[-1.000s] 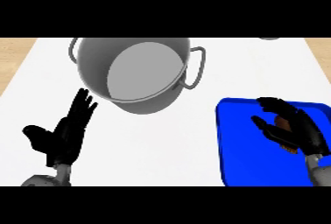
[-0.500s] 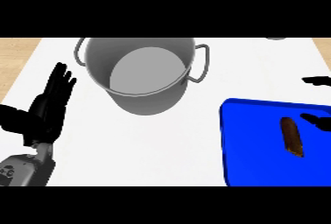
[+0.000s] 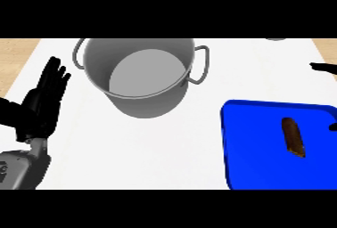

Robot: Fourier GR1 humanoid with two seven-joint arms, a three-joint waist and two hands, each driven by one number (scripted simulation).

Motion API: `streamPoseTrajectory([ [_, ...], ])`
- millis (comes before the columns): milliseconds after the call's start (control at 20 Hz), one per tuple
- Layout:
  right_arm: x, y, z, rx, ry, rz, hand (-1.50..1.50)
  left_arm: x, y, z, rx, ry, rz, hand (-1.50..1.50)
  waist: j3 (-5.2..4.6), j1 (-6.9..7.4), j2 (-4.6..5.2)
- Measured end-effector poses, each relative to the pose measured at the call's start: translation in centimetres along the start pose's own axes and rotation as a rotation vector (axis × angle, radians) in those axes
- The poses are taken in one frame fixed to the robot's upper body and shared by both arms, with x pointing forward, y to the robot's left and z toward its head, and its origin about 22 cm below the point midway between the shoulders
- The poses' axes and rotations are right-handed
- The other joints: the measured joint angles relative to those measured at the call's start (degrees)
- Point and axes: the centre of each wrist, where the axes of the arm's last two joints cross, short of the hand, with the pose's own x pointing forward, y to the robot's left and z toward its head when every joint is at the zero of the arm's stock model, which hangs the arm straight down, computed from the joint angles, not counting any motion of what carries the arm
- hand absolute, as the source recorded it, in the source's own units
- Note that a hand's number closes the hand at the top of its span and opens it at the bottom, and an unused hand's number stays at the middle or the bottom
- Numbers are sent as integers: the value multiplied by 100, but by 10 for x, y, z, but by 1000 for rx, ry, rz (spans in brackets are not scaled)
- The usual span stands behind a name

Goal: Pick the sweet potato from the tray and place it in the pot

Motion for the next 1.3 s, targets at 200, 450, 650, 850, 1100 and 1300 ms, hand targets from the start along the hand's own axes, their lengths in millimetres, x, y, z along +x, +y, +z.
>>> streamPoseTrajectory([
  [200,19,-2,-15,216,90,103,-150,1,-1,2,2,9,4,0,-7,16,-15],
  [450,47,15,-41,433,179,249,-150,-3,6,4,-4,10,3,0,-11,-8,-25],
  [650,62,46,-56,559,244,320,-150,-2,9,6,5,7,4,0,-6,-43,-29],
  [850,72,65,-61,611,286,343,-150,-3,9,6,18,8,1,0,-1,-90,-27],
  [1100,75,80,-59,632,309,343,-150,-4,11,10,22,11,6,0,2,-103,-25],
  [1300,70,94,-58,645,342,364,-150,-1,13,9,15,12,0,0,3,-101,-22],
])
